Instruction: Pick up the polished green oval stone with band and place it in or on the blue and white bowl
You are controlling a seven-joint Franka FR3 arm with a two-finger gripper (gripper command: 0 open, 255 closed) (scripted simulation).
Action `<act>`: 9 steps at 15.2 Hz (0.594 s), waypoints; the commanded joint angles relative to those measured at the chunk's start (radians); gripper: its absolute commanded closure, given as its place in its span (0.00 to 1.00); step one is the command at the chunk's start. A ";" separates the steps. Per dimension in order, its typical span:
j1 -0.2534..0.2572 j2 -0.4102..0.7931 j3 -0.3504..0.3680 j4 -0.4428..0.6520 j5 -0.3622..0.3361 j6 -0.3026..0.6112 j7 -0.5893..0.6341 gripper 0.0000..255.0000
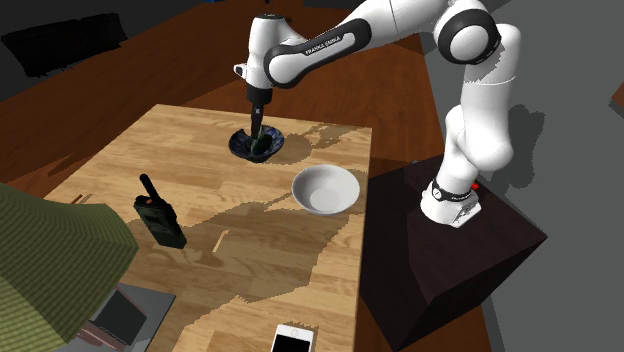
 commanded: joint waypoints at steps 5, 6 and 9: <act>0.000 -0.065 -0.008 0.038 -0.025 -0.101 0.016 0.00; 0.000 -0.065 -0.008 0.038 -0.025 -0.101 0.016 0.00; 0.000 -0.065 -0.008 0.038 -0.025 -0.101 0.016 0.00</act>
